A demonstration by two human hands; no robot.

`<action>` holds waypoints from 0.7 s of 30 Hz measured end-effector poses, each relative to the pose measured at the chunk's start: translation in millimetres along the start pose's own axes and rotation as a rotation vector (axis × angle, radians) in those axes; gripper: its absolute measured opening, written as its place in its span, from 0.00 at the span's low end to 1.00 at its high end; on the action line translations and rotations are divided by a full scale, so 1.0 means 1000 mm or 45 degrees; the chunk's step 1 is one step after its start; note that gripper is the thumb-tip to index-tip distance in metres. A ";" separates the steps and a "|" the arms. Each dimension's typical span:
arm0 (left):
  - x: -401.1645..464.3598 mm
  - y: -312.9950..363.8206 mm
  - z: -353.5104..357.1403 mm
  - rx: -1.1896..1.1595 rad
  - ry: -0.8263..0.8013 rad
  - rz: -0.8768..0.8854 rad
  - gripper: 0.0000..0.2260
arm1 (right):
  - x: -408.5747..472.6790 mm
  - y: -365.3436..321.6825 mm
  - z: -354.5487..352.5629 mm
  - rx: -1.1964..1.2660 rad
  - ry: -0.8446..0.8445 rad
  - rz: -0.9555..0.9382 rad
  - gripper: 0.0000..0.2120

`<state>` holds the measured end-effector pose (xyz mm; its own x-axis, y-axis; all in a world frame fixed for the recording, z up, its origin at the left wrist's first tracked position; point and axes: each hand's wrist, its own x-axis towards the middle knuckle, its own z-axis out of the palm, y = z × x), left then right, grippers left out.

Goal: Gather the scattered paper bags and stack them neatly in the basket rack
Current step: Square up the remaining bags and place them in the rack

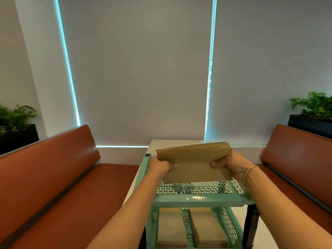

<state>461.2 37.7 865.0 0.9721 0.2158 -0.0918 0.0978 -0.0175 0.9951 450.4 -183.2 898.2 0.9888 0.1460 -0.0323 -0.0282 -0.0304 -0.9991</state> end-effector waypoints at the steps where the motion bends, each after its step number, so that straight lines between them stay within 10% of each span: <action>1: -0.001 0.001 0.000 -0.039 0.007 0.034 0.27 | 0.001 0.003 0.000 0.008 0.048 -0.018 0.18; 11: -0.006 -0.007 0.010 -0.095 -0.007 0.045 0.35 | 0.009 0.032 0.017 -0.039 0.418 -0.106 0.36; 14: -0.005 -0.009 0.012 -0.008 -0.025 0.006 0.43 | 0.012 0.035 0.018 -0.082 0.387 -0.079 0.29; 21: -0.012 0.003 0.008 -0.058 -0.029 0.110 0.22 | 0.013 0.028 0.013 -0.217 0.487 -0.137 0.15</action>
<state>451.8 27.7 868.7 0.9812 0.1928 -0.0056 0.0038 0.0097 0.9999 460.2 -169.1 869.5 0.9689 -0.2185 0.1158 0.0710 -0.2027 -0.9767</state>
